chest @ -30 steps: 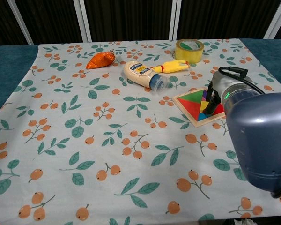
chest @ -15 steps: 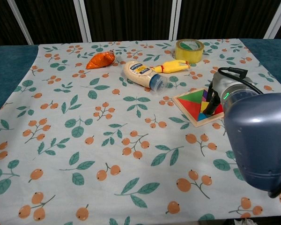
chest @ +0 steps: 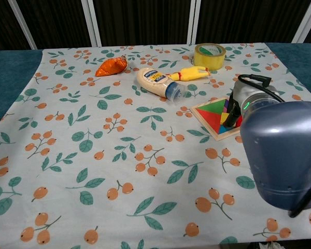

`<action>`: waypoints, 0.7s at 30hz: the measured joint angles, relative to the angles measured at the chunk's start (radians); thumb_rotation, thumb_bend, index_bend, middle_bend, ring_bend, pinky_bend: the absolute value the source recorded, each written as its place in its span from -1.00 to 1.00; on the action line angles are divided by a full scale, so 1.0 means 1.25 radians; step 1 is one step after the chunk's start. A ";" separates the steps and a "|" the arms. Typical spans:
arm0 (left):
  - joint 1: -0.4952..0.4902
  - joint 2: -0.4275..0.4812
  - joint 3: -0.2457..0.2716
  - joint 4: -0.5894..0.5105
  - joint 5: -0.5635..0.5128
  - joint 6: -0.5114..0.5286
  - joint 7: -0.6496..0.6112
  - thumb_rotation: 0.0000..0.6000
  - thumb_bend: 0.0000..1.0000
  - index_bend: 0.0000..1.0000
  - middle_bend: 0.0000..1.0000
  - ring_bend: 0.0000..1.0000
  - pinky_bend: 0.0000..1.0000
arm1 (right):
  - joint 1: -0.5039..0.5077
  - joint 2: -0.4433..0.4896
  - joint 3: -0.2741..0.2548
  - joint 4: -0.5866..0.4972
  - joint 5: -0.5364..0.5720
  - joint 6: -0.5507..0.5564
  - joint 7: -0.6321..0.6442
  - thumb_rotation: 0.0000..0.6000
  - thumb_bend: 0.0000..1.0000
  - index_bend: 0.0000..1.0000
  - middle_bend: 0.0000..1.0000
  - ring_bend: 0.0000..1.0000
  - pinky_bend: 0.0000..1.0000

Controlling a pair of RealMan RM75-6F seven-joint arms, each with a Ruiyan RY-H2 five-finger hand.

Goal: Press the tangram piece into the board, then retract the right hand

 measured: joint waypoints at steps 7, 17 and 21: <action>0.000 0.000 0.000 0.000 0.000 0.000 -0.001 1.00 -0.27 -1.00 -0.93 -0.88 -0.99 | 0.000 -0.001 0.001 0.002 0.003 0.000 -0.005 1.00 -0.49 -0.03 -1.00 -1.00 -0.53; 0.000 0.000 0.000 0.000 0.000 0.000 0.000 1.00 -0.27 -1.00 -0.93 -0.88 -0.99 | -0.002 0.001 -0.001 -0.006 0.005 0.001 -0.012 1.00 -0.51 -0.35 -1.00 -1.00 -0.53; 0.000 0.000 0.000 0.000 0.000 -0.001 0.000 1.00 -0.27 -1.00 -0.93 -0.88 -0.99 | -0.001 0.000 -0.001 -0.005 0.006 0.001 -0.013 1.00 -0.52 -0.42 -1.00 -1.00 -0.53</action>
